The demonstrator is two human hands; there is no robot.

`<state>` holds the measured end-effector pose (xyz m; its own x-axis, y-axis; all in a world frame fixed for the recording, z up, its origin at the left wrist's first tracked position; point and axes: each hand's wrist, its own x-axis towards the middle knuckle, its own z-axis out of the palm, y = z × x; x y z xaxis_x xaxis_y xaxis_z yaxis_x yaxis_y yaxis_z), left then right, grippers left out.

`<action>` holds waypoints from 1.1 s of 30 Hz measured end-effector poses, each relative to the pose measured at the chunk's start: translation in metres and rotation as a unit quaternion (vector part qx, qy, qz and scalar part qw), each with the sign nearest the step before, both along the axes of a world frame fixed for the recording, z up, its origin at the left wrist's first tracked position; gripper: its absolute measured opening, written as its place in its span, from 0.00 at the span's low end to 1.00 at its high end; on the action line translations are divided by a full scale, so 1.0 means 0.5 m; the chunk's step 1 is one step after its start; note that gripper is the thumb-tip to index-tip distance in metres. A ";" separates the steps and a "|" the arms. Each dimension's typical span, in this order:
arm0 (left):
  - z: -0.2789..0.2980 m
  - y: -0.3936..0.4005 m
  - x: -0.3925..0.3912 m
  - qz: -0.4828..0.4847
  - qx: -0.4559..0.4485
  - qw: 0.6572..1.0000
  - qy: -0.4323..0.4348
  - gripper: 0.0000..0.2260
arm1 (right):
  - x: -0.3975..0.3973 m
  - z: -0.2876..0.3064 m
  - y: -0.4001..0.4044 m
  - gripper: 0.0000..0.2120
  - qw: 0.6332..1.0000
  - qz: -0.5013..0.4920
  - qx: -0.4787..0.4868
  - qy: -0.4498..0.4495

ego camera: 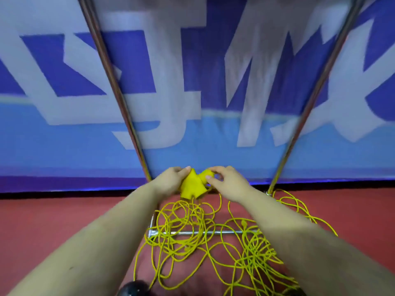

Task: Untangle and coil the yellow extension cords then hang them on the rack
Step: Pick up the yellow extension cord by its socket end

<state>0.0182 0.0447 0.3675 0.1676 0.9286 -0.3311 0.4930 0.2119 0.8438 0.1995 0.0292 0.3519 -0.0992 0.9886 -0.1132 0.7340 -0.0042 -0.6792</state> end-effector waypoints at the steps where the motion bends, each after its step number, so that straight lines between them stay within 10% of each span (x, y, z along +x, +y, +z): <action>1: 0.043 -0.001 0.005 0.000 0.009 1.000 -0.007 0.15 | 0.007 0.045 -0.007 0.20 1.000 0.004 0.020 -0.008; 9: 0.312 -0.031 0.044 0.004 0.109 0.993 -0.043 0.14 | 0.058 0.304 -0.065 0.18 0.969 -0.007 0.223 -0.106; 13: 0.348 -0.050 0.036 0.010 0.135 0.990 -0.027 0.16 | 0.059 0.350 -0.087 0.12 0.981 0.033 0.192 0.005; 33: 0.124 -0.063 0.020 0.067 0.071 0.994 -0.051 0.17 | 0.085 0.124 -0.081 0.09 0.971 -0.050 0.032 0.232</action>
<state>0.0281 0.0134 0.4294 0.0657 0.9809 -0.1833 0.3782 0.1455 0.9142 0.2421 -0.0111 0.4140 -0.0280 0.9995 -0.0169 0.3475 -0.0061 -0.9377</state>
